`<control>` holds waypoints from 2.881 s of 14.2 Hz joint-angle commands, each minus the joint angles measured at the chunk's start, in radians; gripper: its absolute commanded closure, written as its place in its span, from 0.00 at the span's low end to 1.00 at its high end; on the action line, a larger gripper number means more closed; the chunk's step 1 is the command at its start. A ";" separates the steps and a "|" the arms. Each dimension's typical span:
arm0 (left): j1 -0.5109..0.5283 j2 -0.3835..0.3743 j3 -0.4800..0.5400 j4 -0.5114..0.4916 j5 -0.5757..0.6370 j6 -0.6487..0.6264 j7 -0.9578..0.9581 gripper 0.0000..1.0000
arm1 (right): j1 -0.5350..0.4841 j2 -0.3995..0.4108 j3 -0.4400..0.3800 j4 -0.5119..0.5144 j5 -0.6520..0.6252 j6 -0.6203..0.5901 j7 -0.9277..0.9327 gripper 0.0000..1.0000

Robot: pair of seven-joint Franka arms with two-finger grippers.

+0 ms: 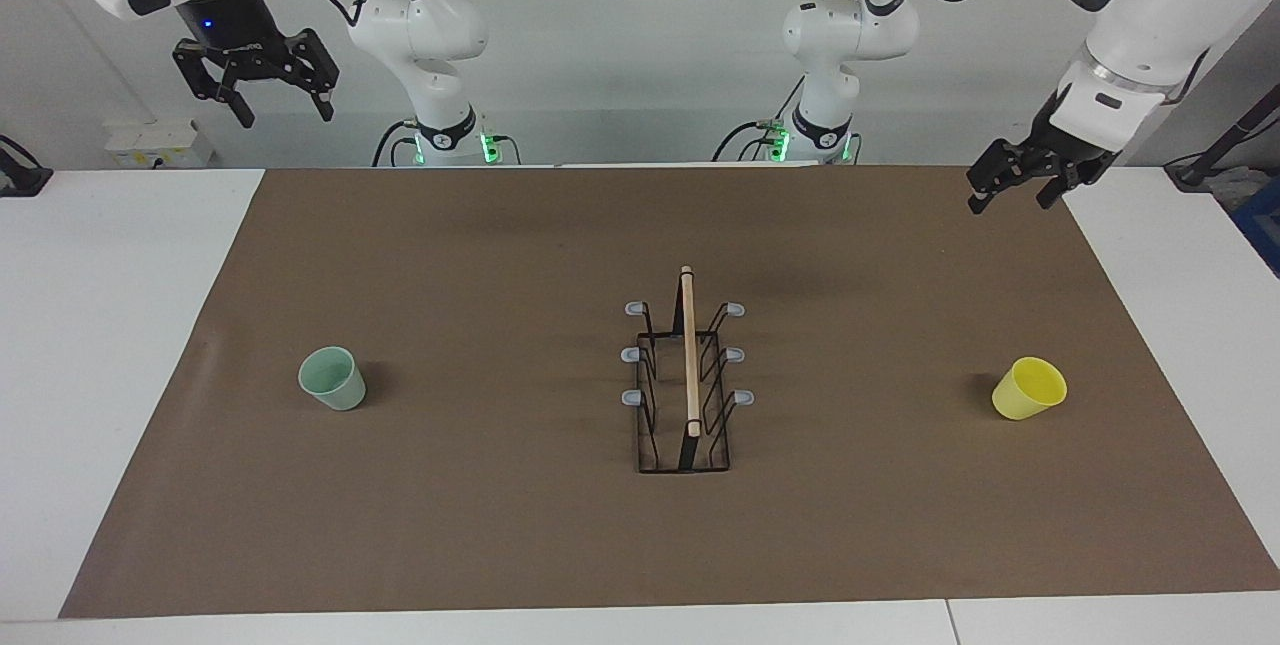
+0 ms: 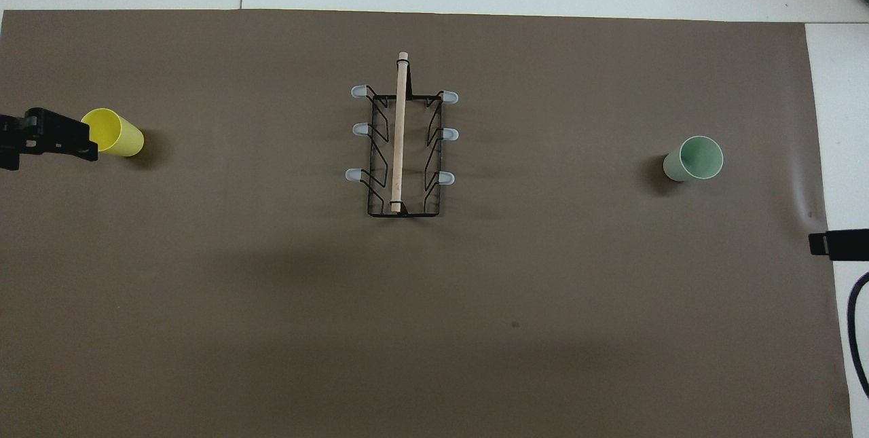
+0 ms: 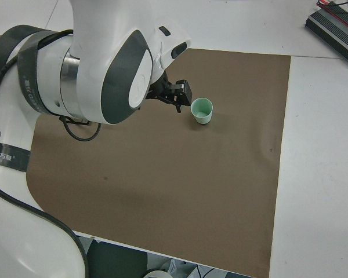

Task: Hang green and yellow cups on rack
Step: 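Grasp the yellow cup with the left gripper while the right gripper grasps the green cup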

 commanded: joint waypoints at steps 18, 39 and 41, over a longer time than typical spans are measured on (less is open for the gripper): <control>0.236 0.677 0.256 0.376 -0.612 0.017 -0.837 0.02 | 0.077 0.296 0.160 -0.076 -0.641 0.142 -0.313 0.00; 0.273 0.541 0.256 -0.141 -1.014 0.218 -0.941 0.00 | 0.132 0.471 0.158 -0.153 -1.073 0.291 -0.784 0.00; 0.272 0.529 0.256 -0.165 -1.040 0.234 -0.937 0.00 | 0.140 0.520 0.158 -0.121 -1.082 0.286 -0.781 0.00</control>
